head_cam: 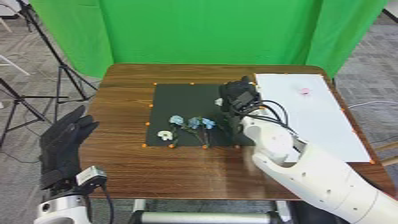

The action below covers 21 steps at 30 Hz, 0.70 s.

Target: Arrange flowers

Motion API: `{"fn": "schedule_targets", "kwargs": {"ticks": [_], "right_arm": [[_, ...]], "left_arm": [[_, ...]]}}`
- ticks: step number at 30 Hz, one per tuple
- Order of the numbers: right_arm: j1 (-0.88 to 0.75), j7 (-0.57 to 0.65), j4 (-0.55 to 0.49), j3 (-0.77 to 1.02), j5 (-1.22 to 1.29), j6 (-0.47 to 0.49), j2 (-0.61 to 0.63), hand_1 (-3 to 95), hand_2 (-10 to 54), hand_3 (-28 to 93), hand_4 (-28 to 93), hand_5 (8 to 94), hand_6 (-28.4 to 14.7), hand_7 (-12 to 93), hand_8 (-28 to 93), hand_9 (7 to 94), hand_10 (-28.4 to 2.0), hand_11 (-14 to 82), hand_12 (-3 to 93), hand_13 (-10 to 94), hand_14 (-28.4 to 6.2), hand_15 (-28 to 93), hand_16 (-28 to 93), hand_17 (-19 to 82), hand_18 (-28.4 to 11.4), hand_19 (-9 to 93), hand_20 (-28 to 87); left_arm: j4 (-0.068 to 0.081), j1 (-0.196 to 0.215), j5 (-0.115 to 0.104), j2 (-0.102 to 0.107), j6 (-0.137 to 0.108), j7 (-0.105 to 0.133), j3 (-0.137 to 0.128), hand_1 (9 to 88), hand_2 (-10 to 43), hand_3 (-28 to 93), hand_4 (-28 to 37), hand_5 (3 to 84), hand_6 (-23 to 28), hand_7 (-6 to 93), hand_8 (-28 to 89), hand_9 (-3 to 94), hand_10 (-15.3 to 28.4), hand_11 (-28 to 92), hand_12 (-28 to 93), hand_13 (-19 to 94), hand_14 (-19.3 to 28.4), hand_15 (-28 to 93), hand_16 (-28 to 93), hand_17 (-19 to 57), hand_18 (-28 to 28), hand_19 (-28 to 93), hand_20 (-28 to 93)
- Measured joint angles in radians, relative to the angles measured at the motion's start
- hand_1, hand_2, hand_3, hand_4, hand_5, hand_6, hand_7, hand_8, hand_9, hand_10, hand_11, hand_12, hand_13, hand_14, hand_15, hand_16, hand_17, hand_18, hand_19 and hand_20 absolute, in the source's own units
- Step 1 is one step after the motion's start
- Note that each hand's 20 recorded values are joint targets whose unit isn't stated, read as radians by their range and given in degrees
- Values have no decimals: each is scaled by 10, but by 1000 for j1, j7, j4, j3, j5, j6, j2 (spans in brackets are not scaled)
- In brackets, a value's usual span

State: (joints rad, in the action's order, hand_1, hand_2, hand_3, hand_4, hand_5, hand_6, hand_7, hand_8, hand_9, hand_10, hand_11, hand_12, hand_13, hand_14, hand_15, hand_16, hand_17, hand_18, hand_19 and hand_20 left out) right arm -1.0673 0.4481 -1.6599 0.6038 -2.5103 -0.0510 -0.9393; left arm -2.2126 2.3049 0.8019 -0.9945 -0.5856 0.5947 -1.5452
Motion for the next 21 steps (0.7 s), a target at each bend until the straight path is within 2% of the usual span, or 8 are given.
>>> {"fn": "schedule_targets", "kwargs": {"ticks": [18, 21], "right_arm": [[-45, -7, 17, 20, -17, 30, -28, 479, -85, 786, -283, 768, -6, 274, 16, 805, -87, 291, 355, 608, -123, 795, 298, 151, -242, 747, 319], [-61, -16, 15, 47, -17, 47, -34, 445, -95, 799, -283, 729, -20, 279, 3, 753, -105, 318, 326, 567, -140, 805, 282, 125, -248, 730, 334]], "left_arm": [[1, -1, 1, 0, 2, 1, 0, 268, 36, 825, -177, 438, 129, 163, -106, 358, 212, 431, 75, 274, 284, 696, -191, -80, 229, 568, 178], [2, -1, 0, 1, 2, 1, 0, 269, 35, 825, -176, 438, 130, 162, -106, 358, 212, 430, 75, 274, 284, 697, -191, -80, 230, 568, 178]]}}
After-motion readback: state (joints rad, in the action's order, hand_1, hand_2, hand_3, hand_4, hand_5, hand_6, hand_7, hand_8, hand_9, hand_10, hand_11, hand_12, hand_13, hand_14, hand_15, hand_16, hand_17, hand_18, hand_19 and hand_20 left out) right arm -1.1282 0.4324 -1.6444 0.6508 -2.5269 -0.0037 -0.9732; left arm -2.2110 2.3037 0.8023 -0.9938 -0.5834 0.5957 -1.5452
